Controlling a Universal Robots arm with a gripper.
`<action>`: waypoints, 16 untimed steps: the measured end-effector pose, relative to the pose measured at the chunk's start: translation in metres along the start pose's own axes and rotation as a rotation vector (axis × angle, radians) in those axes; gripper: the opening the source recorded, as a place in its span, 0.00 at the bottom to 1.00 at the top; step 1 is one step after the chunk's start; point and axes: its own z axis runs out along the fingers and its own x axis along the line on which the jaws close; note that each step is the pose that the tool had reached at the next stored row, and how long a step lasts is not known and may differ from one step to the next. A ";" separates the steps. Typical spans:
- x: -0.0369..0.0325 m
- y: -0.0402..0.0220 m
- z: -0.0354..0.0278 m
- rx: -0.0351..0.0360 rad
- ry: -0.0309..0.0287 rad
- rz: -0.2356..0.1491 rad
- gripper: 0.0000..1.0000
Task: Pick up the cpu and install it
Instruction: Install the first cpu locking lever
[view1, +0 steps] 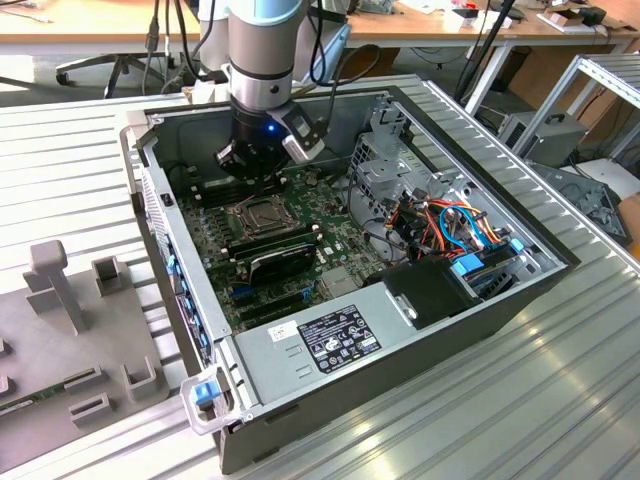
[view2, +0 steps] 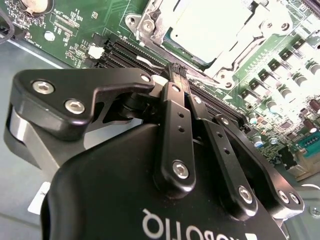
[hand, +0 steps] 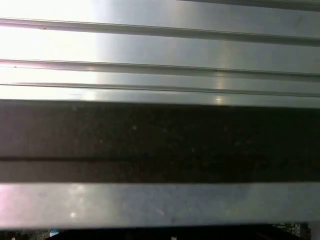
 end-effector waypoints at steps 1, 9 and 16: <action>0.0000 0.0016 0.0004 0.0012 0.0001 0.000 0.11; 0.0000 0.0055 0.0021 0.0056 0.0001 0.001 0.11; -0.0009 0.0052 0.0077 0.0157 0.0001 0.000 0.11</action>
